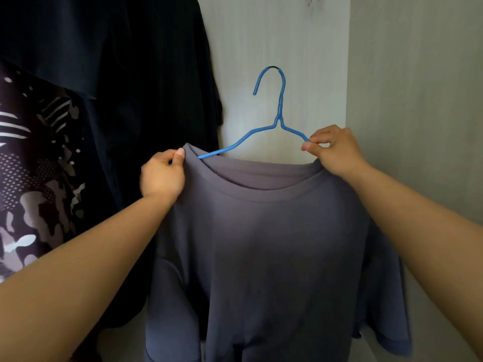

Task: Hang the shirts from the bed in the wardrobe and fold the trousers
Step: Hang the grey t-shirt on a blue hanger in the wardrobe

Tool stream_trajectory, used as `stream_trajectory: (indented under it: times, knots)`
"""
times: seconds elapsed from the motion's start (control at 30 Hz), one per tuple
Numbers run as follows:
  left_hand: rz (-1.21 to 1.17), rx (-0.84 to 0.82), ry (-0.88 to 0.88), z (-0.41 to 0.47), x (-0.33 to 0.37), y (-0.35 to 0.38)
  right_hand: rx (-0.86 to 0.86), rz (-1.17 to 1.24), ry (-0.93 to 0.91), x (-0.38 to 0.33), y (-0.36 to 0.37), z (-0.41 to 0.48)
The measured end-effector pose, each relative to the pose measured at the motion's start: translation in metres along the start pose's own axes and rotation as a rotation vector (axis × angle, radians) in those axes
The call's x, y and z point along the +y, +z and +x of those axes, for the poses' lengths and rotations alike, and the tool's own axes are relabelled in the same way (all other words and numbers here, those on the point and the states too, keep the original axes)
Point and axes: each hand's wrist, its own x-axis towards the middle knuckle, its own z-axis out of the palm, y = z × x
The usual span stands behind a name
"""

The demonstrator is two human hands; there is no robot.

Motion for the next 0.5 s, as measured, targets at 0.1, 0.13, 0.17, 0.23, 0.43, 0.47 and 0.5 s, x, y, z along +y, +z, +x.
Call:
stream_trajectory:
  times: [0.1,0.13,0.17,0.23,0.43,0.47,0.5]
  knots:
    - [0.163,-0.133,0.179,-0.002,0.002,-0.001,0.063,0.110,0.023,-0.008,0.001,0.001]
    - [0.234,-0.171,0.269,0.000,0.004,-0.002,0.074,0.111,0.021,-0.010,-0.001,0.004]
    - [0.289,-0.210,0.347,0.002,0.006,-0.003,0.069,0.101,0.018,-0.013,-0.003,0.007]
    - [0.334,-0.275,0.416,0.005,0.010,-0.005,0.024,0.076,0.018,-0.019,-0.006,0.010]
    - [0.274,-0.171,0.354,0.016,0.008,-0.007,-0.129,0.031,-0.010,-0.014,-0.029,0.014]
    - [0.250,-0.171,0.332,0.019,0.007,-0.009,-0.130,0.015,0.004,-0.009,-0.034,0.012]
    - [0.226,-0.172,0.315,0.024,0.006,-0.011,-0.124,0.019,0.021,-0.005,-0.038,0.011]
